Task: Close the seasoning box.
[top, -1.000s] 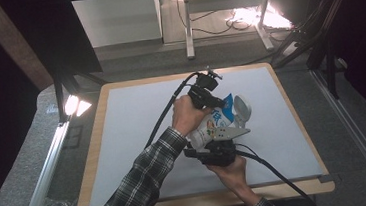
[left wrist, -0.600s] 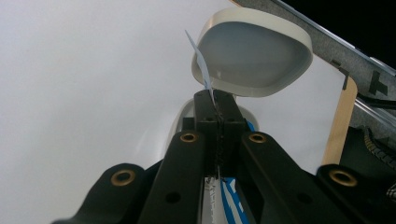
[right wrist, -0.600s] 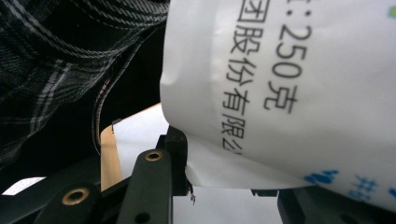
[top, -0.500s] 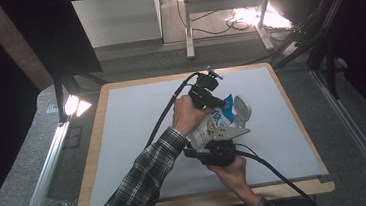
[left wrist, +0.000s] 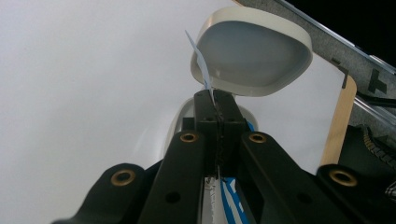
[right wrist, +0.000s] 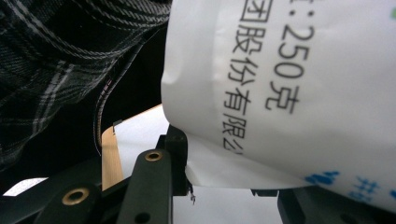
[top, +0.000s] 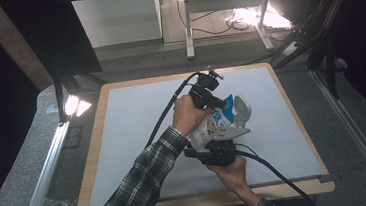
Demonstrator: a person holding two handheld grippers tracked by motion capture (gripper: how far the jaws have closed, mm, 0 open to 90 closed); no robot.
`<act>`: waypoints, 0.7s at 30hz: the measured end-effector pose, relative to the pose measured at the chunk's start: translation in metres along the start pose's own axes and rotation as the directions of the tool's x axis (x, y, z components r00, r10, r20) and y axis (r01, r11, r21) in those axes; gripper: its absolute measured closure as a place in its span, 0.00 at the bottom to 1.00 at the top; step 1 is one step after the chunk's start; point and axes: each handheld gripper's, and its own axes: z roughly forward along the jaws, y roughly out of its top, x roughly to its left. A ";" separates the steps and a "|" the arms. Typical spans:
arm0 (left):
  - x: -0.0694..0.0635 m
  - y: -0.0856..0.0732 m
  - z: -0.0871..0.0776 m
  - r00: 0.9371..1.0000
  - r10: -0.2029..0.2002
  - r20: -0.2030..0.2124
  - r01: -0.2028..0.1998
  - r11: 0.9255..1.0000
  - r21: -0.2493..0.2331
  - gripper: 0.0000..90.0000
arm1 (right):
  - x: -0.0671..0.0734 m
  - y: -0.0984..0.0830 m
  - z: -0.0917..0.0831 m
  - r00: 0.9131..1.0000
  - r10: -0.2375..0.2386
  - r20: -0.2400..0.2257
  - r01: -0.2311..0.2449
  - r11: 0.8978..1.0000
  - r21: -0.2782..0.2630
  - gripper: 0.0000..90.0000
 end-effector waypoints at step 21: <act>0.001 0.001 0.003 1.000 -0.010 0.004 0.010 1.000 0.011 1.00 | 0.000 0.000 0.000 1.000 0.001 0.001 -0.001 1.000 -0.001 0.73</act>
